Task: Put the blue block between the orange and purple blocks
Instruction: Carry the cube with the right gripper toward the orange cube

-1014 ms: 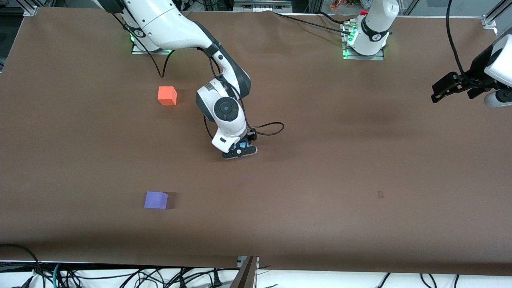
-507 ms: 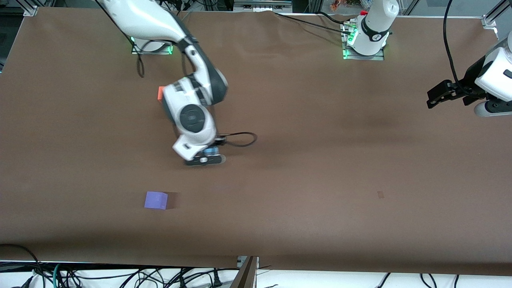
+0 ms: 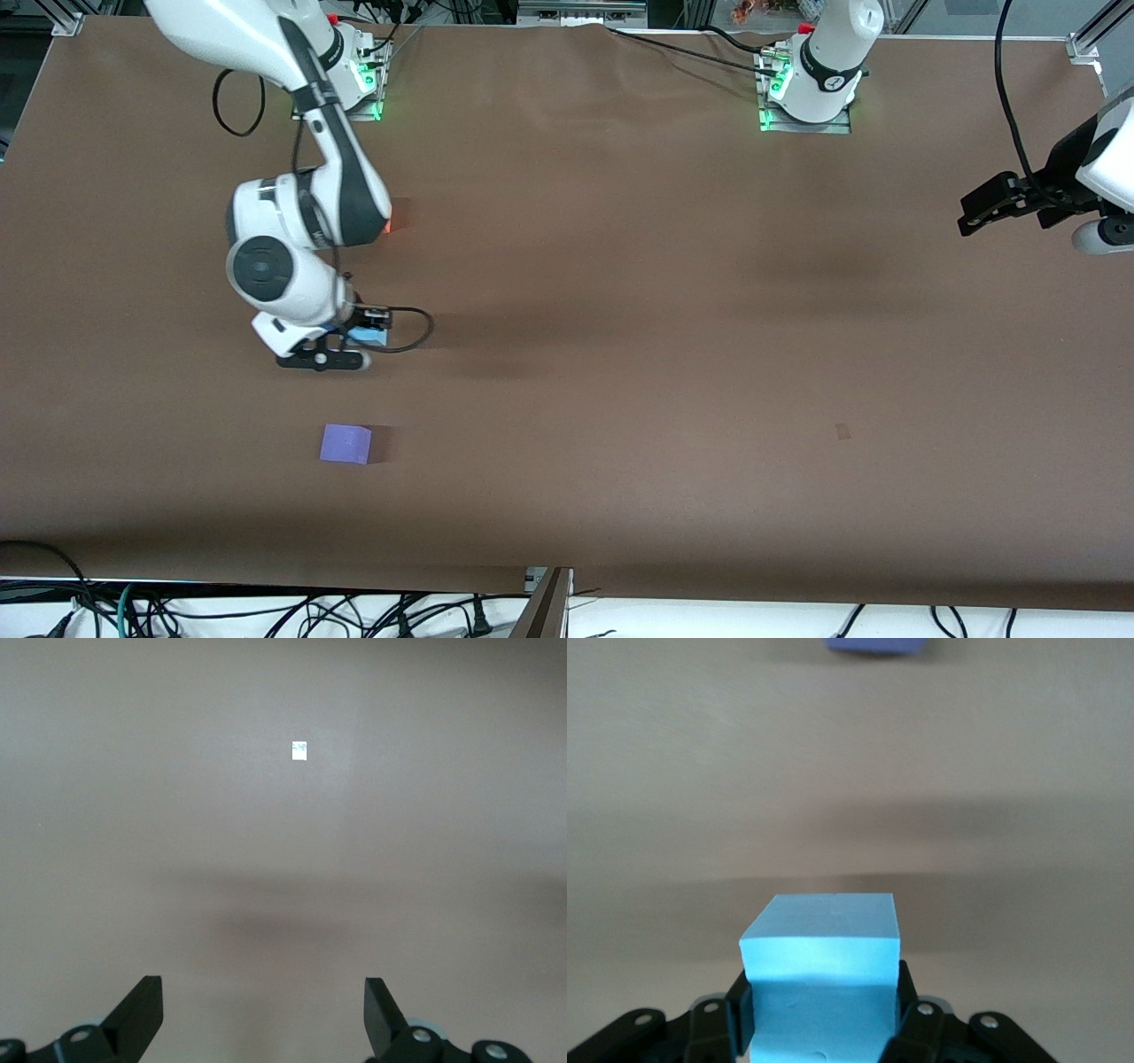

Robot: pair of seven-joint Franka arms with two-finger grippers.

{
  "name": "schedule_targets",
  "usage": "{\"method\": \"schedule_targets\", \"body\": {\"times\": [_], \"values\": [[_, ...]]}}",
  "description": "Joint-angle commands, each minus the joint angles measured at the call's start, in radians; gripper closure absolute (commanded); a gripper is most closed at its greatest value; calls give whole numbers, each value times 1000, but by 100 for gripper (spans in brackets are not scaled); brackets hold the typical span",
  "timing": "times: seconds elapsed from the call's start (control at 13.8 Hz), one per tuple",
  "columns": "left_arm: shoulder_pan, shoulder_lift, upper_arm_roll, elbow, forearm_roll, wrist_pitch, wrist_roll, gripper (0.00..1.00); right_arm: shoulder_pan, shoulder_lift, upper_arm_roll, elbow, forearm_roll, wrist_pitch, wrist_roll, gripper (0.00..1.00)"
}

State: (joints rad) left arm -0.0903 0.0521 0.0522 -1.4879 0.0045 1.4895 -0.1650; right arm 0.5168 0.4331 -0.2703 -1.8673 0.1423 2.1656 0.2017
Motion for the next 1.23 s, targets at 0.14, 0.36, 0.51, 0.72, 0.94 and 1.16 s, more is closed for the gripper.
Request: {"method": "schedule_targets", "body": {"times": [0.14, 0.36, 0.51, 0.72, 0.94, 1.16], "values": [[12, -31, -9, 11, -17, -38, 30, 0, -3, -70, -12, -217, 56, 186, -67, 73], [12, -25, -8, 23, -18, -35, 13, 0, -1, -57, -10, -263, 56, 273, -67, 72], [12, -18, -8, 23, -20, -20, 12, 0, -3, -51, -10, -270, 56, 284, -74, 36], [14, 0, -2, 34, -15, -2, 12, 0, -3, -66, -12, -215, 56, 263, -97, 0], [21, 3, 0, 64, -9, 12, 13, 0, -4, -67, -29, -54, 40, 62, -100, 0], [23, 8, -2, 63, -8, 27, 13, 0, -3, -67, -78, 167, 36, -250, -148, 0]]}}
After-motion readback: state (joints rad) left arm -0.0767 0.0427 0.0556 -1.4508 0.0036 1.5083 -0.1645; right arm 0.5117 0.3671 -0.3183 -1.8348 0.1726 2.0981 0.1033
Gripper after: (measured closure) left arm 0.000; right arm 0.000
